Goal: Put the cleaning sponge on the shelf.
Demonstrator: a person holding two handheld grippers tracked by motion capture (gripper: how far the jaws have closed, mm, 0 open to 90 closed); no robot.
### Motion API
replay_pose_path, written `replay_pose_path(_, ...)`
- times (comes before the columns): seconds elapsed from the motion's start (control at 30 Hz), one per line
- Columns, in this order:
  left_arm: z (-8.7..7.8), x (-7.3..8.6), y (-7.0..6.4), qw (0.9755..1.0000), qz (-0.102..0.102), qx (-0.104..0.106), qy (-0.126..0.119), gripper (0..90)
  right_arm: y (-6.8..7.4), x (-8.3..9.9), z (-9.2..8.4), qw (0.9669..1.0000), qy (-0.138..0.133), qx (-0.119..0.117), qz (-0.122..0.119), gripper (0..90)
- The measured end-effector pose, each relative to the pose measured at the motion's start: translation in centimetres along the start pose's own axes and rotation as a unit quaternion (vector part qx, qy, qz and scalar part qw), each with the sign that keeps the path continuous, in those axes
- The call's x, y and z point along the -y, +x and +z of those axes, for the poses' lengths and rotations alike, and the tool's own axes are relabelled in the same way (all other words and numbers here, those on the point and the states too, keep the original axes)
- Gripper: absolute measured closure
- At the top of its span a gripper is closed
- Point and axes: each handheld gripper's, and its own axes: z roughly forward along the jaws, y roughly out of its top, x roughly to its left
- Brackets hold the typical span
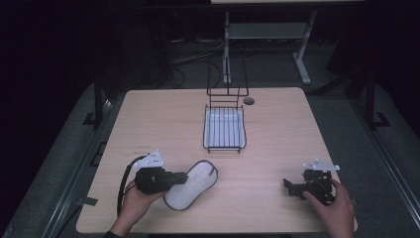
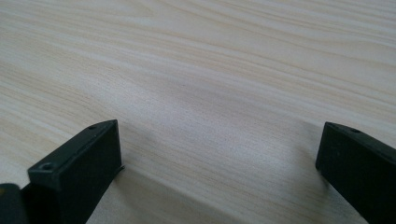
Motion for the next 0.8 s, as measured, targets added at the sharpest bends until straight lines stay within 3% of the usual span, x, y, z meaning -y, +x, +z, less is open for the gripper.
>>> replay_pose_path(0.53, -0.4, -1.3, 0.5, 0.9997, 0.015, -0.015, -0.009, 83.2, 0.0, 0.0, 0.0, 1.0, 0.0, 0.0, 0.0, 0.0)
replay_pose_path(0.8, -0.7, -2.0, 1.1, 0.9996, 0.012, -0.019, -0.017, 83.2, 0.0, 0.0, 0.0, 1.0, 0.0, 0.0, 0.0, 0.0)
